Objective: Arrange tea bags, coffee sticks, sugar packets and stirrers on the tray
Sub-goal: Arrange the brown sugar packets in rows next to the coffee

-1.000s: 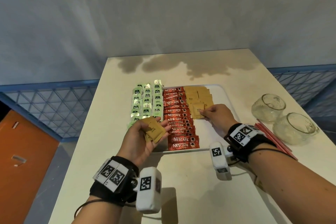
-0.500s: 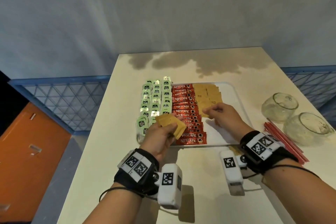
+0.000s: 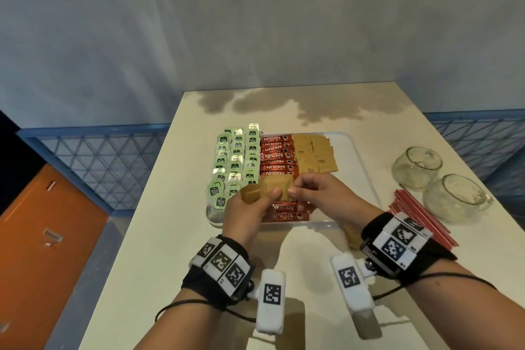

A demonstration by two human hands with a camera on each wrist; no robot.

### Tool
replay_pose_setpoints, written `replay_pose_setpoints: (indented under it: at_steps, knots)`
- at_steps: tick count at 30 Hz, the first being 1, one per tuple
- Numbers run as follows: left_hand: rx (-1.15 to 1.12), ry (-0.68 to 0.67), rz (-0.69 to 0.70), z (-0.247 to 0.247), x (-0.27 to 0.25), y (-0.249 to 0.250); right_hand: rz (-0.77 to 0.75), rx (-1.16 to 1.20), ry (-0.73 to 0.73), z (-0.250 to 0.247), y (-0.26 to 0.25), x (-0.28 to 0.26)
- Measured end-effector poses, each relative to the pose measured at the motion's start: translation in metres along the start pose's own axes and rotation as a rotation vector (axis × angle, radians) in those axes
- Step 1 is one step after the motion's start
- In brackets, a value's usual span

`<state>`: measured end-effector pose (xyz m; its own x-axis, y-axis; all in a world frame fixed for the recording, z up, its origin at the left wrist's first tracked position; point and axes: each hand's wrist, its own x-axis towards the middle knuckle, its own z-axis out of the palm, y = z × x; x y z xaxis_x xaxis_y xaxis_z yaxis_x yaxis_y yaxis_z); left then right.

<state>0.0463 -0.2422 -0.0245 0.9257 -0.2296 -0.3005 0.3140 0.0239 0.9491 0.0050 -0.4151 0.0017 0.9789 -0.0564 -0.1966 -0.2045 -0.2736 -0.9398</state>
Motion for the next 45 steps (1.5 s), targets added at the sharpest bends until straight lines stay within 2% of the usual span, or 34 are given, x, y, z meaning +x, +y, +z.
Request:
replay_pose_setpoints:
  at_steps: [5,9,12,16,19,21,25,27,33,37,45]
  knots:
    - [0.293,-0.19,0.024,-0.004,-0.014,0.006,-0.173,-0.256,0.048,-0.012,-0.01,-0.006]
    - [0.333,-0.08,0.153,-0.006,-0.014,0.014,-0.199,-0.493,0.045,-0.019,-0.017,-0.008]
    - [0.404,-0.08,0.19,-0.002,-0.014,0.016,-0.201,-0.507,0.029,-0.019,-0.019,-0.009]
    - [0.242,-0.023,0.119,0.006,-0.012,0.015,-0.141,-0.258,0.103,-0.019,-0.015,-0.006]
    - [0.154,-0.003,0.042,0.012,-0.01,0.016,-0.046,-0.187,0.028,-0.018,-0.009,-0.006]
    - [0.135,-0.045,-0.014,0.015,-0.006,0.017,-0.031,-0.148,0.024,-0.019,-0.004,-0.003]
    - [-0.034,-0.197,-0.183,0.013,0.001,0.022,0.021,-0.136,0.234,-0.047,0.011,0.014]
    - [-0.128,-0.193,-0.229,0.008,0.006,0.025,0.109,-0.174,0.332,-0.07,0.03,0.026]
    - [-0.075,-0.152,-0.196,-0.007,0.019,0.024,0.296,-0.067,0.488,-0.091,0.079,0.049]
    - [-0.038,-0.094,-0.195,-0.007,0.022,0.025,0.291,-0.117,0.51,-0.088,0.087,0.067]
    - [-0.085,-0.123,-0.279,-0.007,0.023,0.03,0.3,-0.417,0.46,-0.084,0.078,0.077]
